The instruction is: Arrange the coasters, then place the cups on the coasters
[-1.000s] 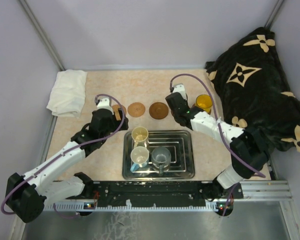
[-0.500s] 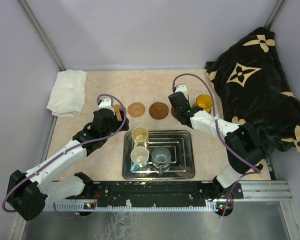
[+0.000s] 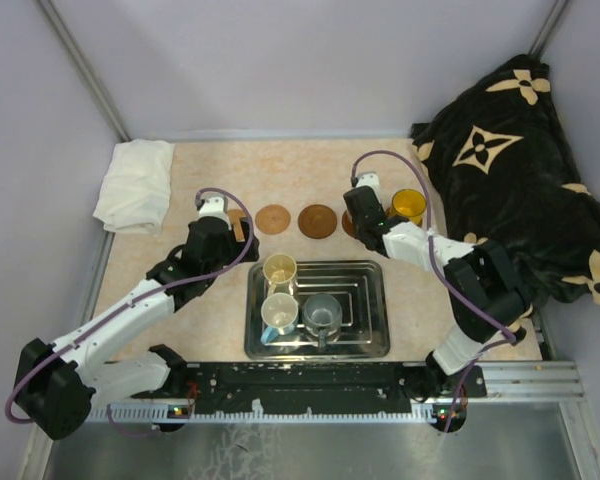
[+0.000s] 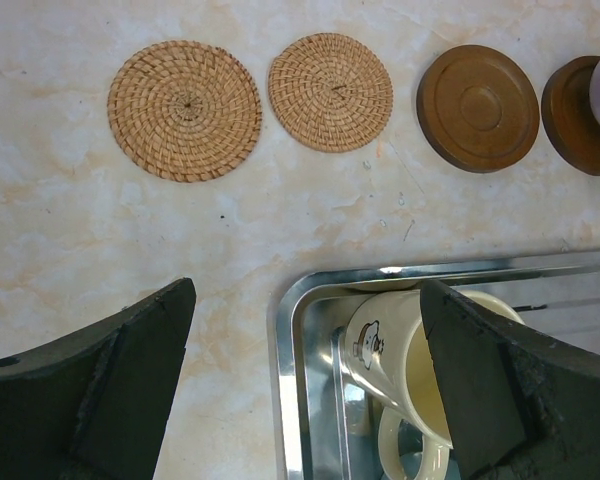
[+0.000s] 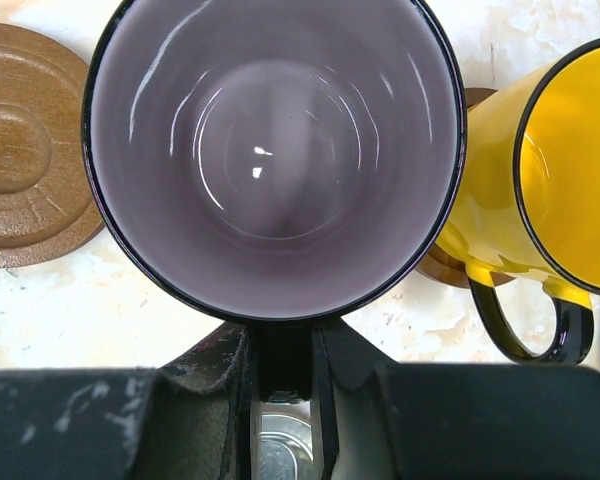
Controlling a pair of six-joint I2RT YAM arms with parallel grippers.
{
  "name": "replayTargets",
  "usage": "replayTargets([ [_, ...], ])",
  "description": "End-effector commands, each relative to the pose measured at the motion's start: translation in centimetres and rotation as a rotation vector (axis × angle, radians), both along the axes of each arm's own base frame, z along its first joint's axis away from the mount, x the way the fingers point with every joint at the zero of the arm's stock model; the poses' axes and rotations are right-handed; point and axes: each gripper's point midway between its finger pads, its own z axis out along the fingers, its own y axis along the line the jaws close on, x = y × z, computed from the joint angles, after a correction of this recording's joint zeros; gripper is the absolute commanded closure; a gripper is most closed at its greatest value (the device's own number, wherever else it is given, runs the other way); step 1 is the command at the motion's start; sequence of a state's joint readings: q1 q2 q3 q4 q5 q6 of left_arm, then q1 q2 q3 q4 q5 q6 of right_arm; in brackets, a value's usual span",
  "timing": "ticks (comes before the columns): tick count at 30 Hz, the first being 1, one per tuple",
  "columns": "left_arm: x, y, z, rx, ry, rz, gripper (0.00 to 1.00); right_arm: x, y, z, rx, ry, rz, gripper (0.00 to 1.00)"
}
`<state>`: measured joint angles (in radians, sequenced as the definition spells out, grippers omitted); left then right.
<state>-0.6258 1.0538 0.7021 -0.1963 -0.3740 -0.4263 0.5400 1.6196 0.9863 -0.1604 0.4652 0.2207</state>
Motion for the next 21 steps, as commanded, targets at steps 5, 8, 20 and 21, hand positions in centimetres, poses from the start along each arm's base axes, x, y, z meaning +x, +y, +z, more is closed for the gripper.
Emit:
replayTargets([
  [5,0.40,-0.37,0.55,-0.019,-0.018,-0.002,0.00,2.46,1.03,2.54,0.088,-0.101,-0.038,1.00],
  [8,0.40,-0.40,0.56,-0.020,-0.018,-0.005,0.00,2.38,1.12,2.30,0.093,-0.088,-0.042,1.00],
  [20,0.35,-0.22,0.48,-0.015,-0.019,0.001,0.00,2.18,1.19,2.02,0.099,-0.057,-0.057,1.00],
  [21,0.37,-0.23,0.51,-0.016,-0.020,0.001,0.00,2.16,1.25,2.05,0.101,-0.057,-0.056,1.00],
])
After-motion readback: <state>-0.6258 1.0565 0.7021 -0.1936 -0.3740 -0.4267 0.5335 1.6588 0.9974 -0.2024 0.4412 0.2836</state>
